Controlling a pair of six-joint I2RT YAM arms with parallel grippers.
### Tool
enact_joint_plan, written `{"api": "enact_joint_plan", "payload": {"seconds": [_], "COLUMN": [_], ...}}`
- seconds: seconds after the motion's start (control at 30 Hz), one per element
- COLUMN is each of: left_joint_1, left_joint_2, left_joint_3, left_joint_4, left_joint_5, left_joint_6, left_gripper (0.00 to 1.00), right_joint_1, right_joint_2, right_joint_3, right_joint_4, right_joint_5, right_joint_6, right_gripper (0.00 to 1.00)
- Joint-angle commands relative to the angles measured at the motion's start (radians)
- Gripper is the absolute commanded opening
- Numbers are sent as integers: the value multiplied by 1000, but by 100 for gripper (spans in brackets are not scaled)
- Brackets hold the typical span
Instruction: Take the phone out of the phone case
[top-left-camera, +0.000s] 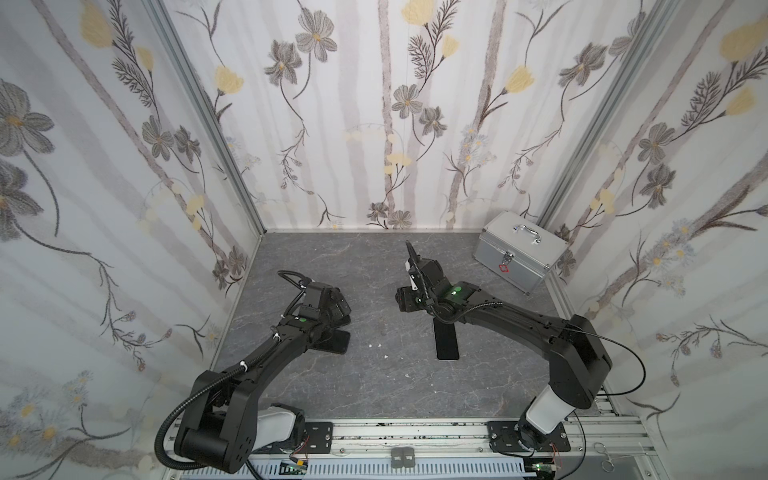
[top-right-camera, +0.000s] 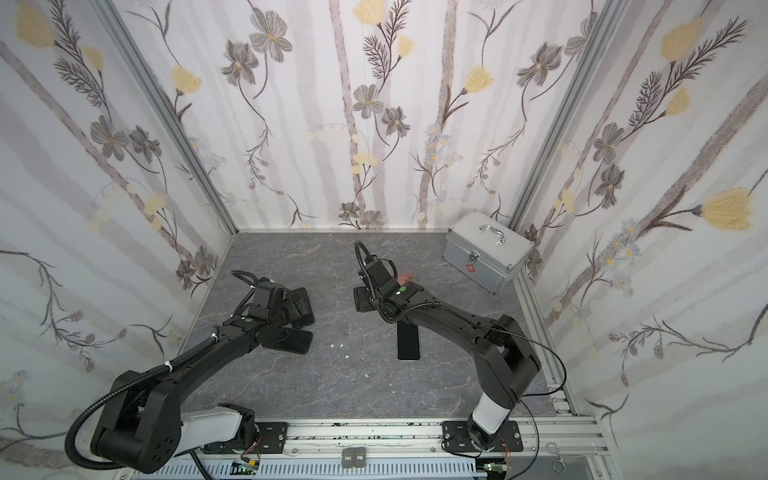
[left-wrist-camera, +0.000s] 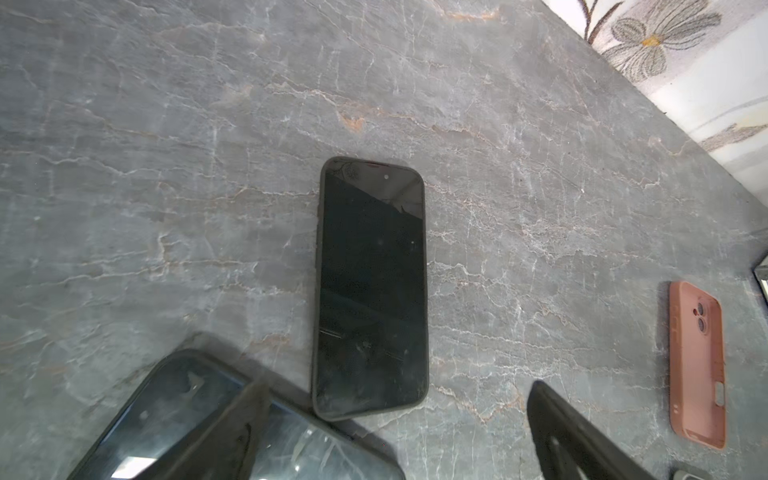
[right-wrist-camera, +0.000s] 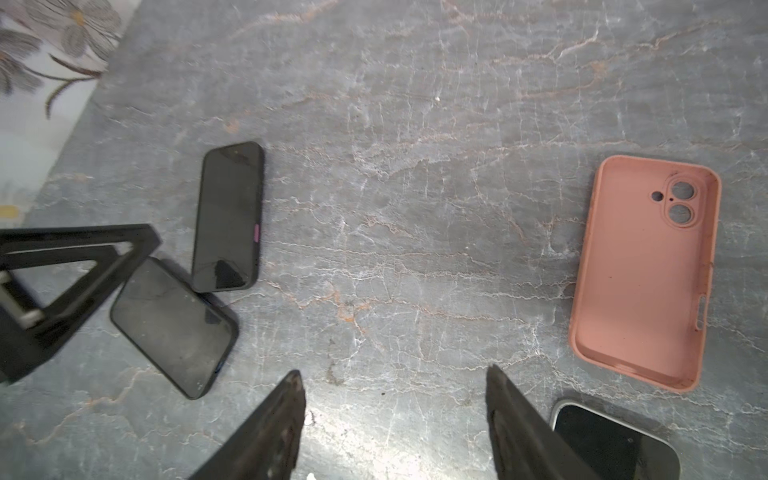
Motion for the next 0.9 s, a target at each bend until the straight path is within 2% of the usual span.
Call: {"api": "enact_joint_plan", "payload": {"seconds": [0.0, 0.17, 0.37, 0.7, 0.87], "left_joint_1": [4, 4, 3, 0, -13], "left_joint_2": [67, 192, 286, 387, 427], "left_joint_3": [57, 139, 184, 240, 261], "left_joint_4": [-28, -95, -121, -125, -140], "left_joint_5": [-11, -51, -87, -54, -52], "left_joint_6": [23, 32, 53, 100, 120], "left_gripper": [100, 100, 100, 100, 96], "right_joint_1": [2, -2, -7, -18, -18], "right_joint_2": [-55, -153, -261, -277, -275], "right_joint_3": [-38, -125, -220, -269, -272], "right_joint_4": [32, 21, 21, 31, 37], "right_joint_5": [70, 121, 158, 155, 151], "right_joint_6": [19, 7, 9, 13, 15], "right_gripper": [68, 74, 76, 76, 76]}}
